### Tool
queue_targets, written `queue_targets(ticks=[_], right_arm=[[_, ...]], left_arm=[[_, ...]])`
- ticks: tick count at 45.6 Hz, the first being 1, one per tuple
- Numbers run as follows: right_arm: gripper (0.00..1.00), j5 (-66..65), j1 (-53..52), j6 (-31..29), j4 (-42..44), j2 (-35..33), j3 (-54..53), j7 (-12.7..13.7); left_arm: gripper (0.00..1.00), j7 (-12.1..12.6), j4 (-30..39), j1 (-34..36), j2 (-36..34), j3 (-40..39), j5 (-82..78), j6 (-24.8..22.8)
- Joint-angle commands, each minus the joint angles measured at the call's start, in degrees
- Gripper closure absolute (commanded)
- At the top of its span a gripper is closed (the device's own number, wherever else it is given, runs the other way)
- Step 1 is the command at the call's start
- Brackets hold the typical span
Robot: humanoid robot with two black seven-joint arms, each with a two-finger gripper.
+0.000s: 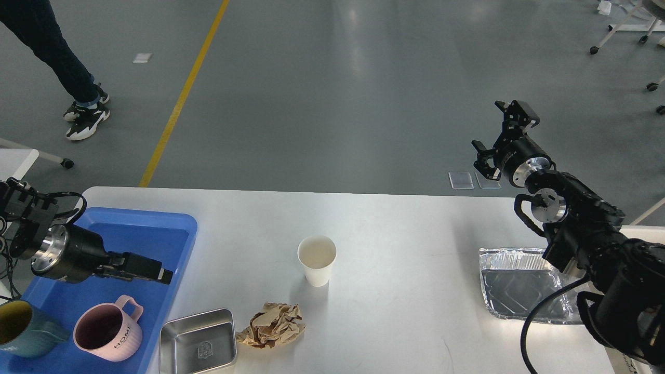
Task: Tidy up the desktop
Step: 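Move the left gripper down toward the small steel tray, then grasp the rim of the small steel tray with the left gripper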
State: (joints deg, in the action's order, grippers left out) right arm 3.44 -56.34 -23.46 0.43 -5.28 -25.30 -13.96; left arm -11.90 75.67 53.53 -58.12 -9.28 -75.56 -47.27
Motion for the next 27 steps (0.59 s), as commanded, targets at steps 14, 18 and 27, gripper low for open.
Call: queue_targets(ticks=[14, 18, 27], right_arm=[[0.00, 0.34, -0.35, 0.26, 0.10, -0.70, -0.10, -0.02], [0.00, 0.34, -0.35, 0.26, 0.10, -1.32, -0.10, -0.02], [0.00, 0.34, -0.35, 0.26, 0.10, -2.11, -0.10, -0.02]], left_arm=[[0.02, -0.05, -5.89, 3.42, 10.48, 0.85, -8.02, -7.57], [0.02, 0.21, -5.89, 2.98, 12.68, 0.93, -8.20, -7.73], [0.02, 0.56, -6.15, 2.80, 14.61, 3.21, -8.99, -7.73]])
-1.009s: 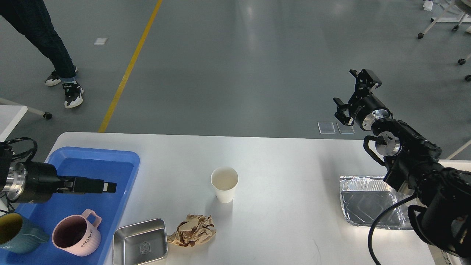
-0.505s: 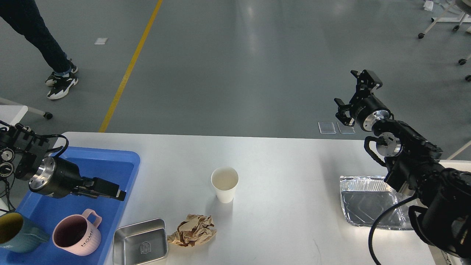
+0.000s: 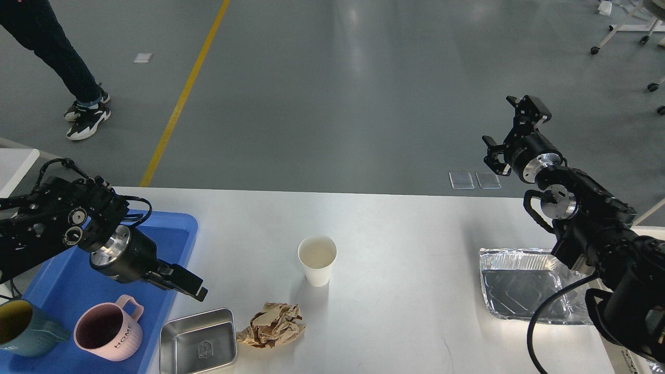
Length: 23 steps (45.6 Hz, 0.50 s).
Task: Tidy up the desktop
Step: 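Grasp the rim of the small steel tray with the left gripper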
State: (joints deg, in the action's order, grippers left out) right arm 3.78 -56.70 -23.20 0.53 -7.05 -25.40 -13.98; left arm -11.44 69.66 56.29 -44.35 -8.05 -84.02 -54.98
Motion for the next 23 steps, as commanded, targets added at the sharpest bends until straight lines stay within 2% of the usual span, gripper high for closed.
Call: queue_targets(ticks=[1, 23], right_arm=[[0.00, 0.00, 0.01, 0.00, 0.00, -0.33, 0.00, 0.00], [0.00, 0.00, 0.54, -0.09, -0.09, -0.24, 0.00, 0.00]], left_arm=[[0.02, 0.10, -0.31, 0.05, 0.85, 2.42, -0.53, -0.02], [0.02, 0.19, -5.50, -0.04, 3.39, 4.71, -0.88, -0.02]])
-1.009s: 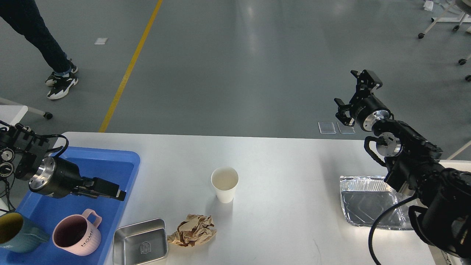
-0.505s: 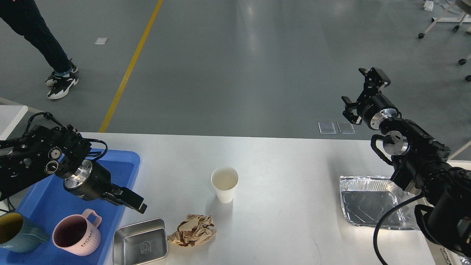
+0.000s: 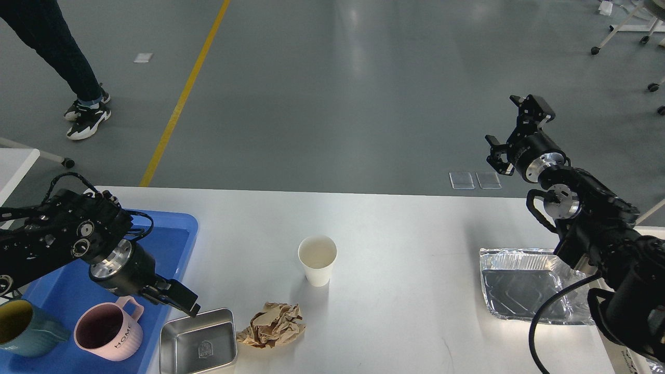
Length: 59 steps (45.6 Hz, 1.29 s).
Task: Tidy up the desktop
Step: 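Grasp the rim of the small steel tray with the left gripper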
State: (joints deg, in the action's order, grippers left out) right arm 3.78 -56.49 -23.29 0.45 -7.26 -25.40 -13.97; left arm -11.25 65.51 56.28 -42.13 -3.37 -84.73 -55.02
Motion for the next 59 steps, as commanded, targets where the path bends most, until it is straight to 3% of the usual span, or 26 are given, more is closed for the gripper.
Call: queue_targets(ticks=[1, 59], right_arm=[[0.00, 0.00, 0.33, 0.00, -0.01, -0.03, 0.00, 0.00], [0.00, 0.00, 1.21, 0.00, 0.08, -0.74, 0.00, -0.09]], left_arm=[[0.02, 0.00, -1.61, -0.03, 1.44, 0.03, -0.35, 0.02], [0.02, 0.00, -9.78, -3.89, 8.56, 0.12, -3.60, 0.08]])
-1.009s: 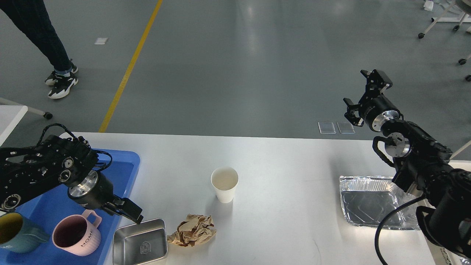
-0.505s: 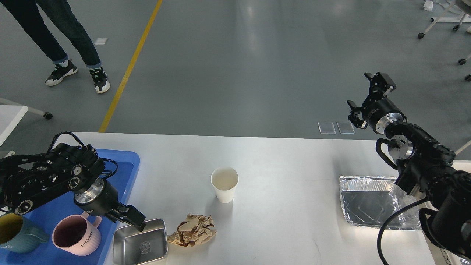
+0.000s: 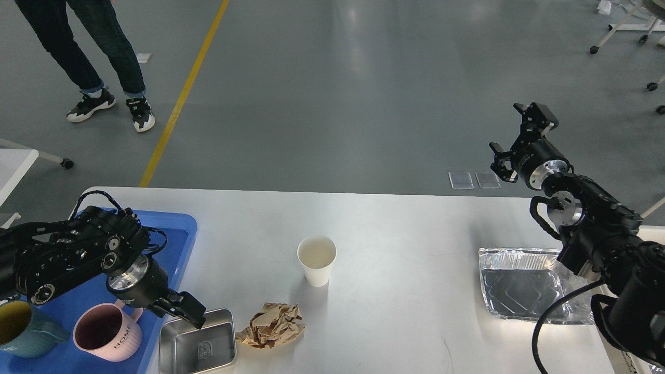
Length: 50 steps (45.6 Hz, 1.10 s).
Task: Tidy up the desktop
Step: 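Grasp the rim of the small steel tray with the left gripper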
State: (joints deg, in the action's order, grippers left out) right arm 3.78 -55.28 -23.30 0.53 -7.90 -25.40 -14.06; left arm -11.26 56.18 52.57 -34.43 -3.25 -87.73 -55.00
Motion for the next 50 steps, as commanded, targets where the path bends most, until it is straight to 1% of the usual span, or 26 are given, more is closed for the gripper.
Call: queue_targets(ticks=[1, 11, 44, 46, 47, 49, 50], right_arm=[[0.00, 0.00, 0.00, 0.00, 0.00, -0.10, 0.00, 0.08], [0.00, 0.00, 0.44, -0.08, 0.00, -0.10, 0.00, -0.09], [0.00, 0.00, 1.58, -0.17, 0.00, -0.80, 0.00, -0.27], [0.00, 0.00, 1.67, -0.17, 0.00, -0.89, 0.00, -0.27], [0.00, 0.00, 1.58, -0.17, 0.00, -0.89, 0.00, -0.27], [0.00, 0.00, 1.58, -0.26, 0.00, -0.89, 0.00, -0.27], [0.00, 0.00, 1.58, -0.17, -0.09, -0.89, 0.00, -0.27]], left_arm=[[0.02, 0.01, -0.80, -0.19, 1.12, 0.00, -0.69, 0.07], [0.02, 0.01, -2.65, -0.19, 2.35, 0.00, -0.77, 0.77], [0.03, 0.19, -2.65, -0.89, 3.75, 0.09, -1.65, 1.47], [0.05, 0.80, -2.57, -0.90, 3.75, 0.26, -1.65, 1.65], [0.07, 1.15, -2.65, -0.81, 3.75, 0.70, -1.74, 1.65], [0.14, 1.68, -2.48, -0.63, 3.67, 1.57, -2.00, 1.74], [0.20, 1.77, -2.57, -0.46, 3.67, 1.93, -2.00, 1.74]])
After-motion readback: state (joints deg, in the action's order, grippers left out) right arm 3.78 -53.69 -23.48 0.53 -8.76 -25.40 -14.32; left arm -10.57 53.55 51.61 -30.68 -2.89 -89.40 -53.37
